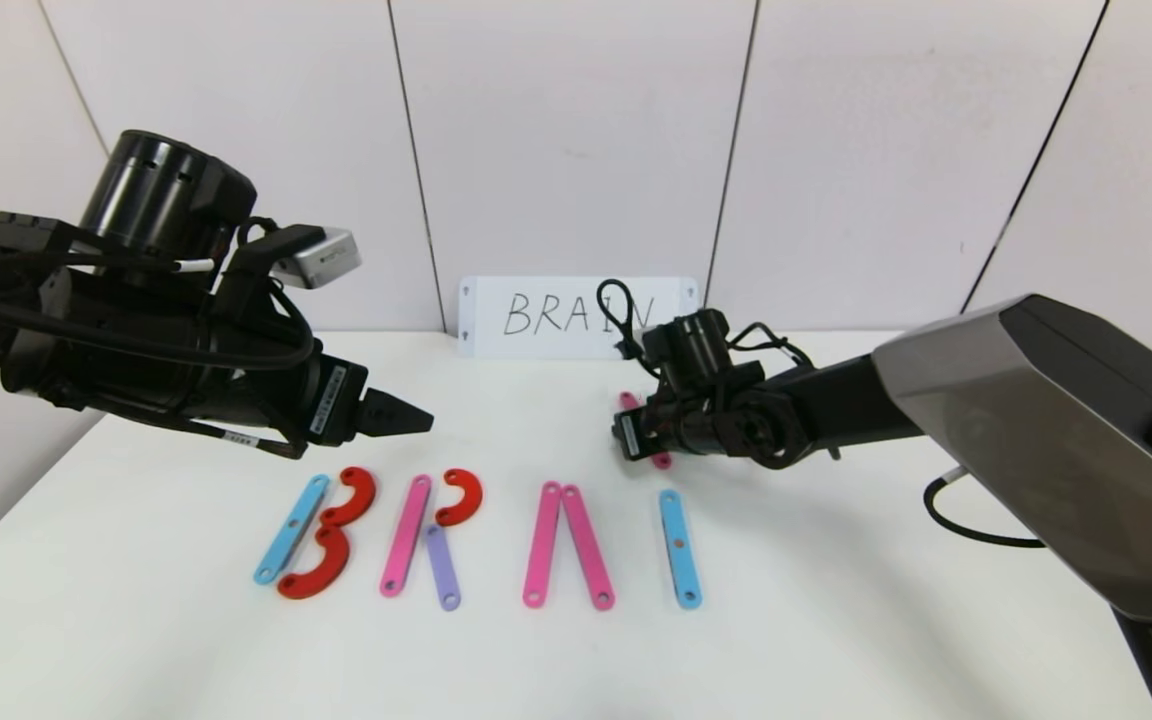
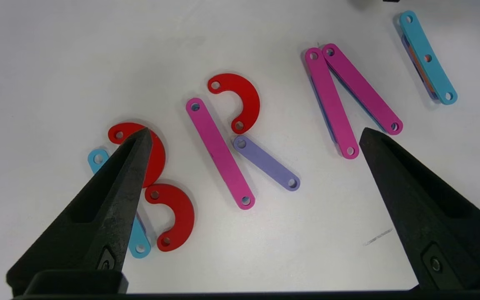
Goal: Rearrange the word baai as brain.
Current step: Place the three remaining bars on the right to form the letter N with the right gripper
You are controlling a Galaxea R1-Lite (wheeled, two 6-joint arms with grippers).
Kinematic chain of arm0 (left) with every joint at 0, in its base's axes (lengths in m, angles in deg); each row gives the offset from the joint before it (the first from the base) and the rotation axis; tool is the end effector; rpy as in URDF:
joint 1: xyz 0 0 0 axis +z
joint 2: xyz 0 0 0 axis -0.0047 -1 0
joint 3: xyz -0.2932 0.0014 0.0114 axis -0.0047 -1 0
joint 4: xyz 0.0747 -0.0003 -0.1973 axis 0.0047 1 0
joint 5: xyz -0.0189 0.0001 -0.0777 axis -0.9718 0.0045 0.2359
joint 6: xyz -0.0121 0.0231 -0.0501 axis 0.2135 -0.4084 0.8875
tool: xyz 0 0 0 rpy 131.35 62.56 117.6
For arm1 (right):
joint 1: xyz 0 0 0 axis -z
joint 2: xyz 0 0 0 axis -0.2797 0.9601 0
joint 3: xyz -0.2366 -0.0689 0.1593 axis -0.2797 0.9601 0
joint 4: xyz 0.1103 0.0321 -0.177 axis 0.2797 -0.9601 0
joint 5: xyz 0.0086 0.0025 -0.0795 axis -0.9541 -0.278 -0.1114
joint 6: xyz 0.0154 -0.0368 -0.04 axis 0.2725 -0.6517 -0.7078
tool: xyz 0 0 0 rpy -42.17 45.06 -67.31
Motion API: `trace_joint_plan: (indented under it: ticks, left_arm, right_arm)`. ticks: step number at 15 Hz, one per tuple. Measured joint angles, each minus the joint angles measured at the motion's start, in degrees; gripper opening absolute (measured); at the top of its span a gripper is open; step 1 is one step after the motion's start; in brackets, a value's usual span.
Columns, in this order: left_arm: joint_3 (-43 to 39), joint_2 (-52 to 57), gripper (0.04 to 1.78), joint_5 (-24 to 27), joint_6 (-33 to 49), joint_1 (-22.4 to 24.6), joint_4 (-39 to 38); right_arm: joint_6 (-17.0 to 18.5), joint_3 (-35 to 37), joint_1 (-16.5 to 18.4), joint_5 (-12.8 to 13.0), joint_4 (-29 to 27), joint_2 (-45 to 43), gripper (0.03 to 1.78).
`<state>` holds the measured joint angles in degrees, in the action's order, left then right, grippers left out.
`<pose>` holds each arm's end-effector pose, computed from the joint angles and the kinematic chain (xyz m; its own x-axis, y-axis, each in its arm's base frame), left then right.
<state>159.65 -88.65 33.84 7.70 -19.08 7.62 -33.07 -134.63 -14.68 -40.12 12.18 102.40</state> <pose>0.2976 -0.1146 0.2121 0.6531 -0.4097 -0.6368 0.4789 0.8749 -0.0718 0.4361 0.2561 0.0319 0.7028 0.3303 -0.6301 -0.4046 0.9141 0.0279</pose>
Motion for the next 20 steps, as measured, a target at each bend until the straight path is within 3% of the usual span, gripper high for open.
trace_joint_plan:
  ticks: [2, 4, 10, 15, 16, 20]
  left_arm:
    - [0.0, 0.0, 1.74, 0.0, 0.0, 0.0, 0.0]
    - [-0.1, -0.1, 1.74, 0.0, 0.0, -0.1, 0.0]
    - [0.0, -0.2, 1.74, -0.1, 0.0, -0.1, -0.1]
    - [0.1, 0.4, 1.74, 0.0, 0.1, -0.1, 0.0]
    - [0.1, 0.6, 1.74, 0.0, 0.1, -0.1, 0.0]
    - [0.0, 1.3, 1.74, 0.2, 0.1, -0.1, 0.0]
  right_arm:
    - [0.0, 0.1, 0.0, 0.1, 0.0, 0.0, 0.42]
    - [0.0, 0.1, 0.0, 0.2, 0.0, 0.0, 0.28]
    - [0.6, 1.7, 0.4, 0.8, -0.3, -2.8, 0.28]
    - [1.8, 8.8, 2.2, 1.1, -0.1, -12.8, 0.28]
    - [2.6, 11.1, 2.6, 2.2, -0.1, -15.4, 0.28]
    - [9.6, 21.3, 2.0, 12.0, -0.3, -22.4, 0.28]
